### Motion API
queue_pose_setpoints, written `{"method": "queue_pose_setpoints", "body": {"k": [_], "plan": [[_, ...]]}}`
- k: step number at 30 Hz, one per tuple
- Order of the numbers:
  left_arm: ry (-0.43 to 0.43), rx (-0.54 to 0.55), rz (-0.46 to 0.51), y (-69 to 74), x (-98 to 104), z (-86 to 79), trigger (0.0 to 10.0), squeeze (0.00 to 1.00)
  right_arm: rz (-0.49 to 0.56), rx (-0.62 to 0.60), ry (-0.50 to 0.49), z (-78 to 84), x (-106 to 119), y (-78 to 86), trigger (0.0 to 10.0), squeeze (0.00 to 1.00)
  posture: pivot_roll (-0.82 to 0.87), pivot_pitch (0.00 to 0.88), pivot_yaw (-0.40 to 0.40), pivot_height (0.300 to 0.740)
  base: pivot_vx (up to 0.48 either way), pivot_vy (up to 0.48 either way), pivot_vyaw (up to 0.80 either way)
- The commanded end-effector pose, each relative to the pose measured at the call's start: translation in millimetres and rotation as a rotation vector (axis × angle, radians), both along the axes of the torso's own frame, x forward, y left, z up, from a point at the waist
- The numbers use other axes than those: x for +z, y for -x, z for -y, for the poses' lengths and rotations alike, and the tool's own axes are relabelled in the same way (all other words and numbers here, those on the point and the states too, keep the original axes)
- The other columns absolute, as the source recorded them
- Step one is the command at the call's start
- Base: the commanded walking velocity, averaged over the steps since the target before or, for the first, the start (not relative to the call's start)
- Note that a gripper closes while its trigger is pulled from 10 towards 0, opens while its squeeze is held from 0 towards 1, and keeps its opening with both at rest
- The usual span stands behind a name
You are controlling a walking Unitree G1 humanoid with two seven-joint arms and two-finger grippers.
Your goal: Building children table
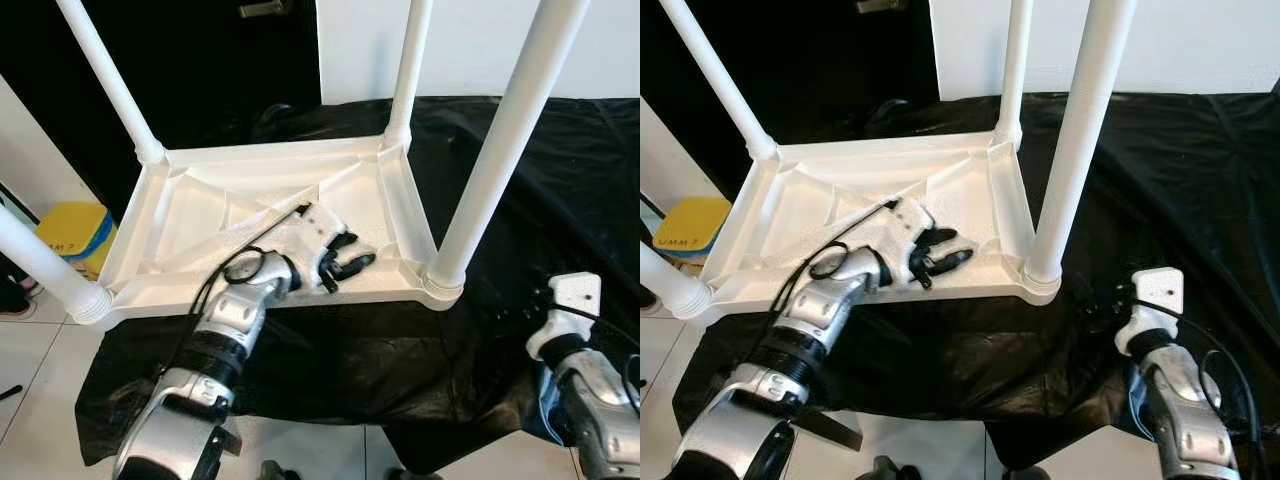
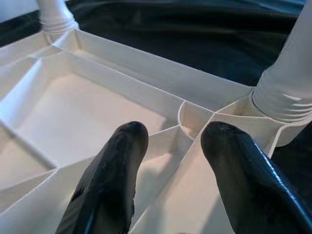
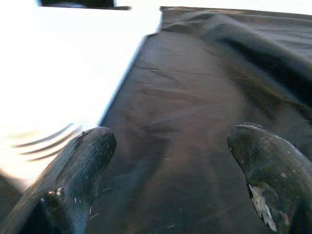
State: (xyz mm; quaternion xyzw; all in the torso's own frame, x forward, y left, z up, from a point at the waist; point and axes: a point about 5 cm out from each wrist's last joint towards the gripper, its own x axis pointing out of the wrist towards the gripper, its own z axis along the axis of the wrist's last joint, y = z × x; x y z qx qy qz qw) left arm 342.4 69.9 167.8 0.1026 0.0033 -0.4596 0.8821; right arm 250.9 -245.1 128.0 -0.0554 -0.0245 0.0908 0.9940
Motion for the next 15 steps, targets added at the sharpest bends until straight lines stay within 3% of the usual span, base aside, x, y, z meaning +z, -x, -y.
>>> {"method": "queue_pose_setpoints", "body": {"k": [1, 3, 5, 6, 15], "plan": [[0.017, 0.033, 0.001, 4.5, 0.1, -8.3, 10.0, 0.0, -0.046, 0.099, -0.03, -6.7, -1.9, 4.4, 10.0, 0.0, -0.16, 0.082, 0.068, 0.74, 0.0, 0.0, 0.0], [0.027, 0.087, 0.033, 12.5, 2.6, -15.9, 10.0, 0.0, -0.093, 0.224, -0.039, -14.0, -0.9, 7.2, 10.0, 0.0, -0.15, 0.076, 0.063, 0.74, 0.0, 0.0, 0.0], [0.027, 0.087, 0.033, 12.5, 2.6, -15.9, 10.0, 0.0, -0.093, 0.224, -0.039, -14.0, -0.9, 7.2, 10.0, 0.0, -0.15, 0.076, 0.063, 0.74, 0.0, 0.0, 0.0], [0.019, 0.114, 0.048, 18.3, 3.1, -21.1, 10.0, 0.0, -0.127, 0.315, -0.033, -20.6, 0.7, 8.1, 10.0, 0.0, -0.14, 0.075, 0.062, 0.74, 0.0, 0.0, 0.0], [0.024, 0.166, 0.04, 30.1, 0.4, -34.7, 10.0, 0.0, -0.107, 0.419, -0.007, -37.0, 7.8, -3.3, 10.0, 0.0, -0.12, 0.061, 0.061, 0.74, 0.0, 0.0, 0.0]]}}
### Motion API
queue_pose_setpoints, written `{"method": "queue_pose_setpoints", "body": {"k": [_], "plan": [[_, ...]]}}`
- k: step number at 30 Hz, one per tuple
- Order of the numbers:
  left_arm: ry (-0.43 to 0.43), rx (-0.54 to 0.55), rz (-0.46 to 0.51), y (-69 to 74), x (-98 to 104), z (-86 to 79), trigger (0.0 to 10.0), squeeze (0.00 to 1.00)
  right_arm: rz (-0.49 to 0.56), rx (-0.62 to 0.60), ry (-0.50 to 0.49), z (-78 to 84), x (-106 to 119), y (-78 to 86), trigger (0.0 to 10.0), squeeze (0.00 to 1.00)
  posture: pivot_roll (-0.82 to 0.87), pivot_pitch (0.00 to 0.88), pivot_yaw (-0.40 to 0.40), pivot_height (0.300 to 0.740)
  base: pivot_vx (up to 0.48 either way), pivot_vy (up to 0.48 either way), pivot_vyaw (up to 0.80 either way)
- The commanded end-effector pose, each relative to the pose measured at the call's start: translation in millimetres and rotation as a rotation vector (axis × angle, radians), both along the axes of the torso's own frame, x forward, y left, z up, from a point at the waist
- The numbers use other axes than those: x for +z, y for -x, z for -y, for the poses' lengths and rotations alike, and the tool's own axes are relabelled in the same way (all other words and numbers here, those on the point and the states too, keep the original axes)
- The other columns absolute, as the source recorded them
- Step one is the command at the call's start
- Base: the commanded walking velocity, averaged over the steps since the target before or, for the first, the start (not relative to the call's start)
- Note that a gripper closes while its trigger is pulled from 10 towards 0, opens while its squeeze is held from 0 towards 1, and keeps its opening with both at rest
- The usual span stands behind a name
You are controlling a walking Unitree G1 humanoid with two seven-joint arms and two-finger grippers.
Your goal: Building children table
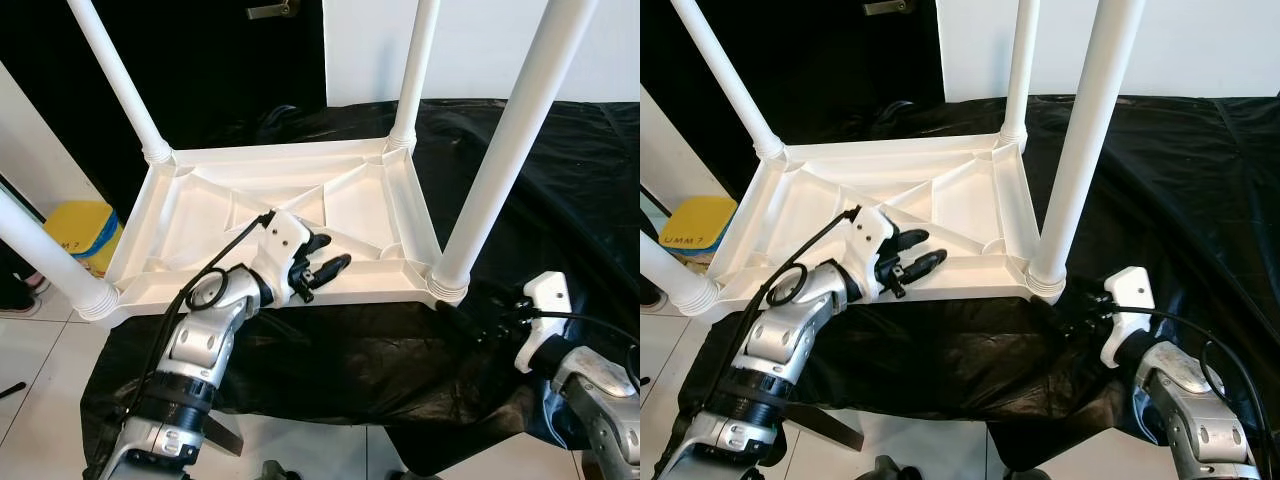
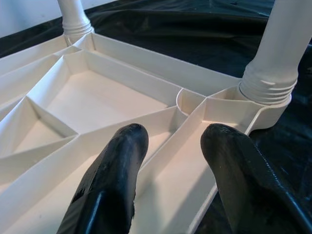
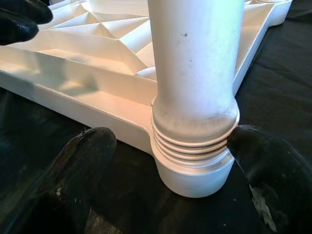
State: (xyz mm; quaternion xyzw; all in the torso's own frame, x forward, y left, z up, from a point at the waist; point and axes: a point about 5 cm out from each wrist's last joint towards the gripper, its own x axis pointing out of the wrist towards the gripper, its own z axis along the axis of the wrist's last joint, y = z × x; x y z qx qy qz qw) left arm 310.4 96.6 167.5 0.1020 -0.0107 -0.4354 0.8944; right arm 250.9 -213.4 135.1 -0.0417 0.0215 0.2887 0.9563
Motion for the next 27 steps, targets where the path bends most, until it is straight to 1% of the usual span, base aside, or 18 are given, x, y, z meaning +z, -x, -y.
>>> {"method": "queue_pose_setpoints", "body": {"k": [1, 2, 3, 4, 5, 6, 8, 9, 10, 12, 17, 18, 19, 21, 22, 24, 25, 27], "plan": [[0.009, 0.115, 0.01, -1.9, 0.6, -8.0, 10.0, 0.0, 0.007, 0.02, -0.005, -5.3, 0.7, -3.3, 10.0, 0.0, -0.12, 0.061, 0.061, 0.74, 0.0, 0.0, 0.0], [0.022, 0.108, 0.0, 0.3, 0.1, -8.6, 10.0, 0.0, 0.027, 0.007, -0.004, -8.8, 1.6, -9.7, 10.0, 0.0, -0.11, 0.058, 0.056, 0.74, 0.0, 0.0, 0.0], [0.022, 0.108, 0.0, 0.3, 0.1, -8.6, 10.0, 0.0, 0.027, 0.007, -0.004, -8.8, 1.6, -9.7, 10.0, 0.0, -0.11, 0.058, 0.056, 0.74, 0.0, 0.0, 0.0], [0.036, 0.102, -0.015, 2.4, -0.2, -8.8, 10.0, 0.0, 0.044, -0.006, -0.009, -12.4, 2.5, -15.6, 10.0, 0.0, -0.1, 0.054, 0.055, 0.74, 0.0, 0.0, 0.0], [0.057, 0.096, -0.038, 4.1, -1.0, -8.0, 10.0, 0.22, 0.063, -0.026, -0.02, -16.0, 3.3, -20.9, 10.0, 0.0, -0.1, 0.053, 0.055, 0.74, 0.0, 0.0, 0.0], [0.07, 0.095, -0.056, 6.4, -0.8, -7.5, 10.0, 0.22, 0.069, -0.034, -0.03, -17.9, 4.5, -23.5, 10.0, 0.0, -0.1, 0.053, 0.055, 0.74, 0.0, 0.0, 0.0], [0.07, 0.095, -0.056, 6.4, -0.8, -7.5, 10.0, 0.22, 0.069, -0.034, -0.03, -17.9, 4.5, -23.5, 10.0, 0.0, -0.1, 0.053, 0.055, 0.74, 0.0, 0.0, 0.0], [0.078, 0.088, -0.062, 9.2, -0.4, -5.6, 10.0, 1.0, 0.069, -0.038, -0.035, -20.5, 4.5, -25.5, 10.0, 0.0, -0.1, 0.054, 0.054, 0.74, 0.0, 0.0, 0.0], [0.078, 0.088, -0.062, 9.2, -0.4, -5.6, 10.0, 1.0, 0.069, -0.038, -0.035, -20.5, 4.5, -25.5, 10.0, 0.0, -0.1, 0.054, 0.054, 0.74, 0.0, 0.0, 0.0], [0.06, 0.058, -0.064, 16.5, -2.2, 1.1, 10.0, 1.0, 0.068, -0.038, -0.035, -25.8, 3.1, -28.8, 10.0, 0.0, -0.09, 0.054, 0.059, 0.74, 0.0, 0.0, 0.0], [0.035, 0.037, -0.056, 21.1, -3.4, 6.9, 10.0, 1.0, 0.075, -0.041, -0.029, -29.5, 2.1, -33.0, 10.0, 0.0, -0.09, 0.054, 0.059, 0.74, 0.0, 0.0, 0.0], [0.016, 0.014, -0.047, 23.6, -3.4, 11.0, 10.0, 0.0, 0.081, -0.046, -0.03, -32.2, 2.5, -38.3, 10.0, 0.0, -0.08, 0.069, 0.067, 0.74, 0.0, 0.0, 0.0], [0.016, 0.014, -0.047, 23.6, -3.4, 11.0, 10.0, 0.0, 0.081, -0.046, -0.03, -32.2, 2.5, -38.3, 10.0, 0.0, -0.08, 0.069, 0.067, 0.74, 0.0, 0.0, 0.0], [0.001, -0.01, -0.038, 25.8, -2.8, 14.6, 10.0, 0.0, 0.089, -0.048, -0.027, -35.1, 3.3, -43.5, 10.0, 0.0, -0.07, 0.085, 0.069, 0.74, 0.0, 0.0, 0.0], [-0.002, -0.027, -0.037, 27.6, -2.2, 18.3, 10.0, 0.0, 0.1, -0.053, -0.023, -38.0, 4.5, -50.4, 10.0, 0.0, -0.07, 0.1, 0.068, 0.74, 0.0, 0.0, 0.0], [-0.002, -0.027, -0.037, 27.6, -2.2, 18.3, 10.0, 0.0, 0.1, -0.053, -0.023, -38.0, 4.5, -50.4, 10.0, 0.0, -0.07, 0.1, 0.068, 0.74, 0.0, 0.0, 0.0], [-0.004, -0.034, -0.034, 28.3, -1.3, 21.6, 10.0, 0.0, 0.111, -0.059, -0.024, -39.9, 6.6, -58.1, 10.0, 0.0, -0.05, 0.111, 0.065, 0.74, 0.0, 0.0, 0.0], [-0.004, -0.034, -0.034, 28.3, -1.3, 21.6, 10.0, 0.0, 0.111, -0.059, -0.024, -39.9, 6.6, -58.1, 10.0, 0.0, -0.05, 0.111, 0.065, 0.74, 0.0, 0.0, 0.0]]}}
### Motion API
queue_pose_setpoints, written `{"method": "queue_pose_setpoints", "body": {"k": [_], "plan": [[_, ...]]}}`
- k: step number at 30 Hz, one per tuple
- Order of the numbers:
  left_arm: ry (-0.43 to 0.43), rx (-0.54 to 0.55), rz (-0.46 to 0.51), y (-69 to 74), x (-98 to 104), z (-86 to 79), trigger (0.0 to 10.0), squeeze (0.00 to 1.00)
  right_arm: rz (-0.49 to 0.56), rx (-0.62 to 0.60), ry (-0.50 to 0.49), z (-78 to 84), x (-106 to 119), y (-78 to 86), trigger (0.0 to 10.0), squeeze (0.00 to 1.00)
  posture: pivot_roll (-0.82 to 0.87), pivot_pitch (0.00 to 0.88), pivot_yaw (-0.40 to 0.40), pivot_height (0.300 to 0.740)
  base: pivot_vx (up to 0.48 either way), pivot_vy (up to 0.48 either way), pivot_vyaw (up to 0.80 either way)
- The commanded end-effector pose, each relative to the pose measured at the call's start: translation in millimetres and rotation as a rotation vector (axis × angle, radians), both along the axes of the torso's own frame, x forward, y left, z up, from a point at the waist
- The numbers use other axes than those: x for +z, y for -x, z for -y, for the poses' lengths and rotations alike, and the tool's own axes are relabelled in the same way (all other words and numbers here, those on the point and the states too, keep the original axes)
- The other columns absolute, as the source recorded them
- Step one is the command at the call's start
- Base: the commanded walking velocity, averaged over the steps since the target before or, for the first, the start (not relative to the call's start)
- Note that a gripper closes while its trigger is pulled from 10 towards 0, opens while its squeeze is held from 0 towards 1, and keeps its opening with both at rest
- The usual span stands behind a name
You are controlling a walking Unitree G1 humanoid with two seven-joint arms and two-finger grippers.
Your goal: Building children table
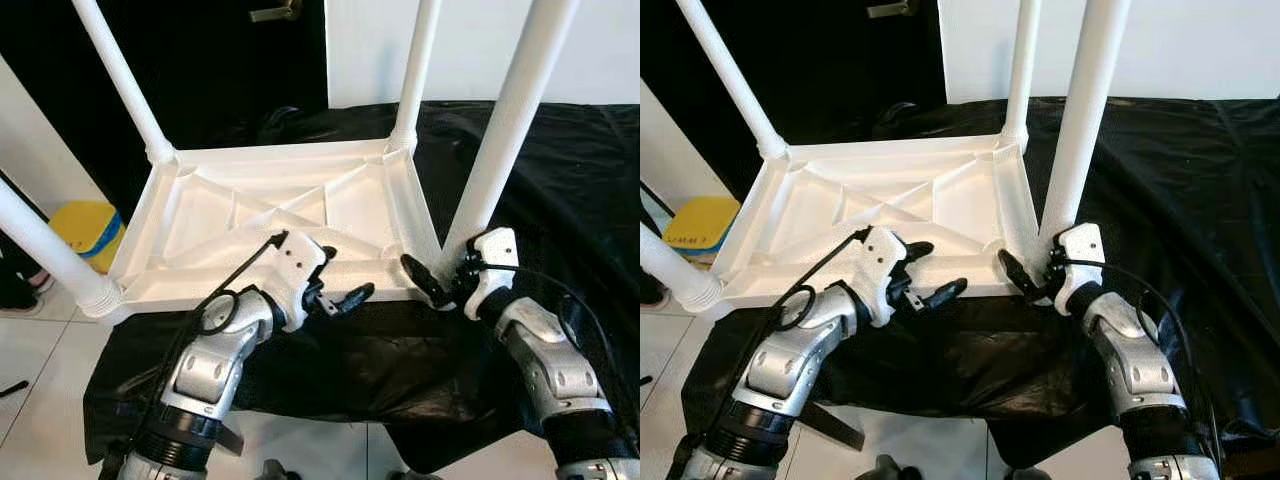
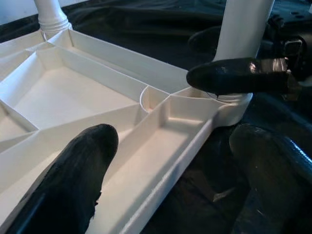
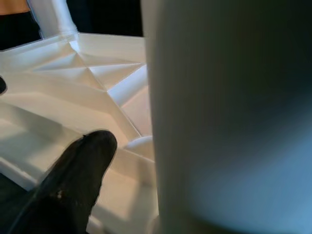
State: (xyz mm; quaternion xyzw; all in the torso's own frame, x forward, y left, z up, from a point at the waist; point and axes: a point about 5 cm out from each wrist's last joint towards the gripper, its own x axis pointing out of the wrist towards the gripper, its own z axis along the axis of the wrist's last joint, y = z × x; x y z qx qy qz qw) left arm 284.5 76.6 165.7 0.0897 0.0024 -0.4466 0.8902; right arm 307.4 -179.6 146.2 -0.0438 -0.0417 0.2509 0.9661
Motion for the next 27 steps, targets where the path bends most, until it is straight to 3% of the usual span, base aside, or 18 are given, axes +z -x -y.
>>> {"method": "queue_pose_setpoints", "body": {"k": [1, 2, 3, 4, 5, 13, 17, 18, 19, 20, 23, 27], "plan": [[-0.013, -0.015, 0.0, 3.2, 1.2, 4.2, 10.0, 0.0, -0.007, 0.008, 0.007, -6.5, -3.4, -6.4, 10.0, 0.0, -0.05, 0.115, 0.063, 0.74, 0.0, 0.0, 0.0], [-0.013, -0.015, 0.0, 3.2, 1.2, 4.2, 10.0, 0.0, -0.007, 0.008, 0.007, -6.5, -3.4, -6.4, 10.0, 0.0, -0.05, 0.115, 0.063, 0.74, 0.0, 0.0, 0.0], [-0.012, -0.015, 0.002, 3.9, 2.6, 7.5, 10.0, 0.0, 0.006, 0.002, 0.007, -6.9, -0.9, -11.4, 5.0, 0.0, -0.04, 0.126, 0.063, 0.74, 0.0, 0.0, 0.0], [-0.012, -0.015, 0.002, 3.9, 2.6, 7.5, 10.0, 0.0, 0.006, 0.002, 0.007, -6.9, -0.9, -11.4, 5.0, 0.0, -0.04, 0.126, 0.063, 0.74, 0.0, 0.0, 0.0], [-0.014, -0.014, 0.004, 4.9, 2.2, 9.6, 10.0, 0.0, 0.017, -0.005, 0.007, -6.8, 1.3, -14.7, 0.0, 0.0, -0.04, 0.13, 0.063, 0.74, 0.0, 0.0, 0.0], [-0.026, -0.007, 0.013, 7.0, 1.7, 12.3, 10.0, 0.0, 0.026, -0.041, 0.012, 0.9, 0.5, -13.9, 0.0, 0.0, -0.05, 0.126, 0.055, 0.74, 0.0, 0.0, 0.0], [-0.029, -0.005, 0.028, 3.6, 2.5, 16.5, 10.0, 0.0, 0.002, -0.105, 0.002, 15.1, -6.2, -6.4, 0.0, 0.0, -0.08, 0.106, 0.049, 0.74, 0.0, 0.0, 0.0], [-0.027, -0.006, 0.041, 1.9, 3.8, 19.2, 10.0, 0.0, -0.009, -0.143, -0.007, 21.0, -9.9, -2.9, 4.3, 0.0, -0.09, 0.093, 0.048, 0.74, 0.0, 0.0, 0.0], [-0.026, -0.004, 0.051, 0.0, 4.8, 22.4, 10.0, 0.0, -0.013, -0.188, -0.018, 26.3, -13.3, 0.5, 10.0, 0.0, -0.11, 0.086, 0.045, 0.74, 0.0, 0.0, 0.0], [-0.026, -0.004, 0.051, 0.0, 4.8, 22.4, 10.0, 0.0, -0.013, -0.188, -0.018, 26.3, -13.3, 0.5, 10.0, 0.0, -0.11, 0.086, 0.045, 0.74, 0.0, 0.0, 0.0], [-0.031, -0.011, 0.072, -2.1, 3.4, 33.6, 10.0, 0.0, -0.034, -0.413, -0.033, 37.7, -22.9, 7.4, 10.0, 0.0, -0.14, 0.072, 0.041, 0.74, 0.0, 0.0, 0.0], [-0.014, -0.019, 0.069, -0.9, 3.9, 44.1, 10.0, 0.0, -0.069, -0.568, -0.112, 29.5, -29.8, 15.7, 10.0, 0.0, -0.16, 0.067, 0.047, 0.74, 0.0, 0.0, 0.0]]}}
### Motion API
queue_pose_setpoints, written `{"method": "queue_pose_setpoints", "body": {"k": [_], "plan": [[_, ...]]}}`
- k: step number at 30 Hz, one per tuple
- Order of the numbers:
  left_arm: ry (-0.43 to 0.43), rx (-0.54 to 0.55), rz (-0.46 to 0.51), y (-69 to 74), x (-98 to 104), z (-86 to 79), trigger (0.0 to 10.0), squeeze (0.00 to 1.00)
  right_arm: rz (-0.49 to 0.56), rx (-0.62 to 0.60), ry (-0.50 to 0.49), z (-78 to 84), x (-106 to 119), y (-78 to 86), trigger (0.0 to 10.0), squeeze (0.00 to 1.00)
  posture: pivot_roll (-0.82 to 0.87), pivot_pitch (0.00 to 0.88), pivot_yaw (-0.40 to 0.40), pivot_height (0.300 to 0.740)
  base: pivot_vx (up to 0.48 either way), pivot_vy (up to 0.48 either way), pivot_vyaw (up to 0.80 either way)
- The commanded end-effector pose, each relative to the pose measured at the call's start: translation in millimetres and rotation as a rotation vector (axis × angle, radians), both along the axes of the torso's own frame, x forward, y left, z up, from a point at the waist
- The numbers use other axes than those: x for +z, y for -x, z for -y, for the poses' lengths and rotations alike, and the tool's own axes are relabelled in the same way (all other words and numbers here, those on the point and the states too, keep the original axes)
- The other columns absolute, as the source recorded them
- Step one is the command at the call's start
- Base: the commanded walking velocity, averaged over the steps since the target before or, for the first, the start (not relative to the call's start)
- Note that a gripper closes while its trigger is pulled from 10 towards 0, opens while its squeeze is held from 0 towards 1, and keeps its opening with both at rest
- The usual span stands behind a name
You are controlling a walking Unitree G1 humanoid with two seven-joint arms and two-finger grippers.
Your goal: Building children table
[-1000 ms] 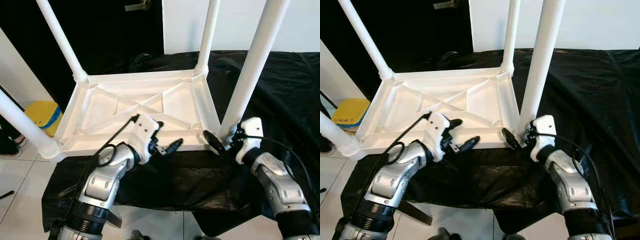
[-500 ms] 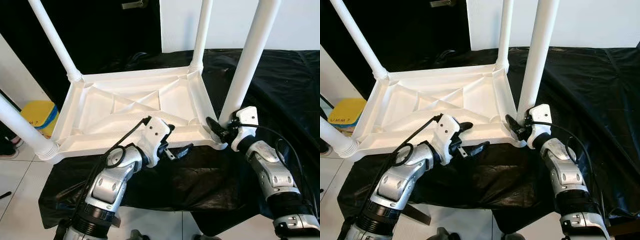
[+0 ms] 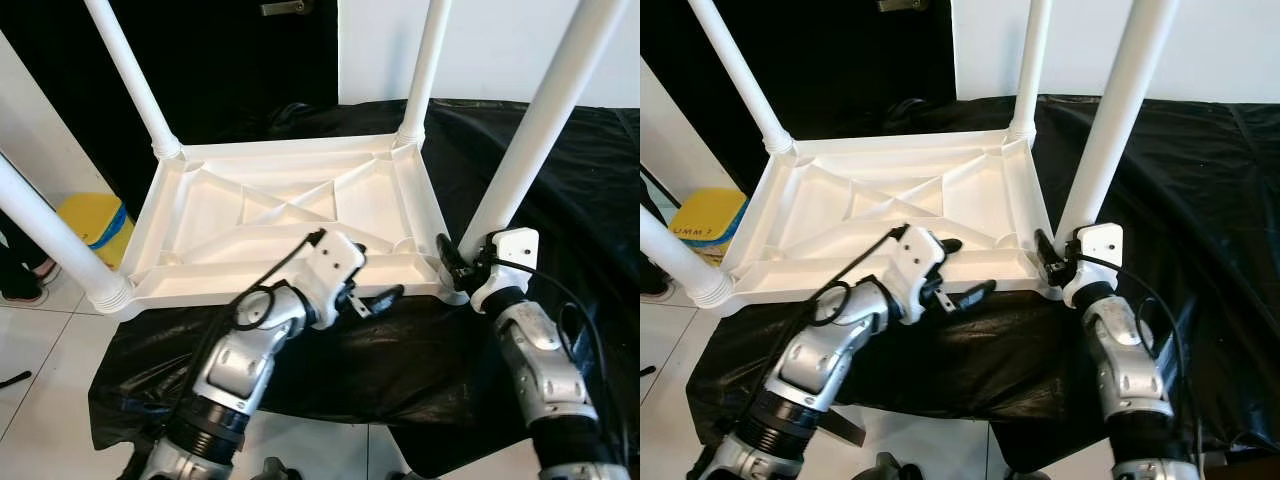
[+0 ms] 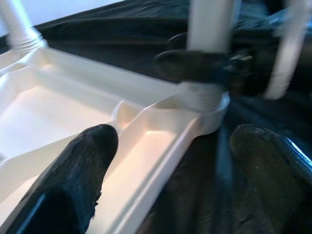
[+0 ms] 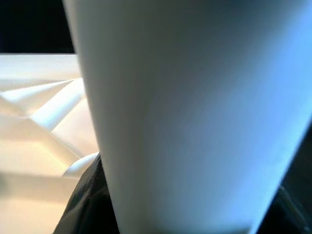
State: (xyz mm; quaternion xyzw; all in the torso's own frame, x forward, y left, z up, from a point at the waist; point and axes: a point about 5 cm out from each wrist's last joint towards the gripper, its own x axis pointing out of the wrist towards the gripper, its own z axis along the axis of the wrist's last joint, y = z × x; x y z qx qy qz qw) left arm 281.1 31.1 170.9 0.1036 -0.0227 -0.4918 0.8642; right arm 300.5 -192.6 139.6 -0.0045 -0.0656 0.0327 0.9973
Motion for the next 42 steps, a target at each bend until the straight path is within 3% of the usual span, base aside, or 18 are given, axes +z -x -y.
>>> {"method": "queue_pose_setpoints", "body": {"k": [1, 2, 5, 8, 15, 25, 26, 29, 33, 36, 38, 40, 41, 42], "plan": [[-0.004, 0.089, 0.021, -4.4, -1.2, -1.4, 10.0, 0.0, -0.115, -0.126, -0.03, 16.6, -23.2, 8.9, 10.0, 0.0, -0.16, 0.067, 0.047, 0.74, 0.0, 0.0, 0.0], [0.009, 0.082, 0.016, -3.7, -0.3, 4.3, 10.0, 0.0, -0.114, -0.201, -0.057, 10.6, -24.3, 12.9, 10.0, 0.0, -0.19, 0.073, 0.054, 0.74, 0.0, 0.0, 0.0], [0.019, 0.074, 0.012, -3.3, 0.7, 9.6, 10.0, 0.0, -0.109, -0.254, -0.06, 8.7, -24.1, 15.1, 10.0, 0.0, -0.21, 0.079, 0.058, 0.74, 0.0, 0.0, 0.0], [0.034, 0.064, 0.003, -4.9, -2.0, 19.1, 10.0, 0.0, -0.145, -0.437, -0.09, -3.7, -32.7, 22.1, 10.0, 0.0, -0.23, 0.075, 0.066, 0.74, 0.0, 0.0, 0.0], [0.034, 0.079, 0.013, -8.3, -0.4, 25.8, 10.0, 0.0, -0.161, -0.439, -0.112, -13.5, -34.2, 25.8, 10.0, 0.0, -0.23, 0.078, 0.065, 0.74, 0.0, 0.0, 0.0], [0.027, 0.074, 0.054, -11.7, 2.5, 37.1, 10.0, 0.0, -0.119, -0.419, -0.108, -6.3, -25.3, 23.5, 10.0, 0.0, -0.25, 0.042, 0.032, 0.74, 0.0, 0.0, 0.0], [0.02, 0.06, 0.062, -13.1, 2.9, 38.7, 10.0, 0.0, -0.092, -0.388, -0.107, -5.0, -21.0, 22.2, 10.0, 1.0, -0.25, 0.037, 0.024, 0.74, 0.0, 0.0, 0.0], [0.016, 0.02, 0.058, -13.4, 2.0, 38.7, 10.0, 0.0, -0.035, -0.295, -0.091, -4.6, -13.7, 21.0, 10.0, 1.0, -0.26, 0.02, 0.028, 0.74, 0.0, 0.0, 0.0], [0.014, 0.001, 0.048, -13.0, 0.6, 38.9, 10.0, 0.0, -0.019, -0.269, -0.08, -5.4, -11.6, 21.1, 10.0, 1.0, -0.26, 0.02, 0.028, 0.74, 0.0, 0.0, 0.0], [0.014, -0.018, 0.04, -11.9, -0.3, 38.7, 10.0, 0.0, 0.002, -0.227, -0.061, -0.9, -8.2, 21.1, 10.0, 1.0, -0.25, 0.005, 0.027, 0.74, 0.0, 0.0, 0.0], [0.002, -0.043, 0.021, -8.5, -5.0, 37.1, 10.0, 0.0, -0.002, -0.099, -0.017, 9.8, -6.9, 21.1, 10.0, 1.0, -0.24, 0.0, 0.025, 0.74, 0.0, 0.0, 0.0], [0.002, -0.043, 0.021, -8.5, -5.0, 37.1, 10.0, 0.0, -0.002, -0.099, -0.017, 9.8, -6.9, 21.1, 10.0, 1.0, -0.24, 0.0, 0.025, 0.74, 0.0, 0.0, 0.0], [0.003, -0.056, 0.008, -5.9, -7.5, 36.4, 10.0, 0.0, -0.019, -0.023, -0.011, 13.6, -8.1, 20.5, 10.0, 0.38, -0.24, 0.0, 0.021, 0.74, 0.0, 0.0, 0.0], [-0.003, -0.068, -0.004, -3.8, -10.8, 35.6, 10.0, 0.0, -0.022, 0.04, 0.021, 15.2, -7.9, 19.3, 10.0, 0.0, -0.24, 0.0, 0.019, 0.74, 0.0, 0.0, 0.0]]}}
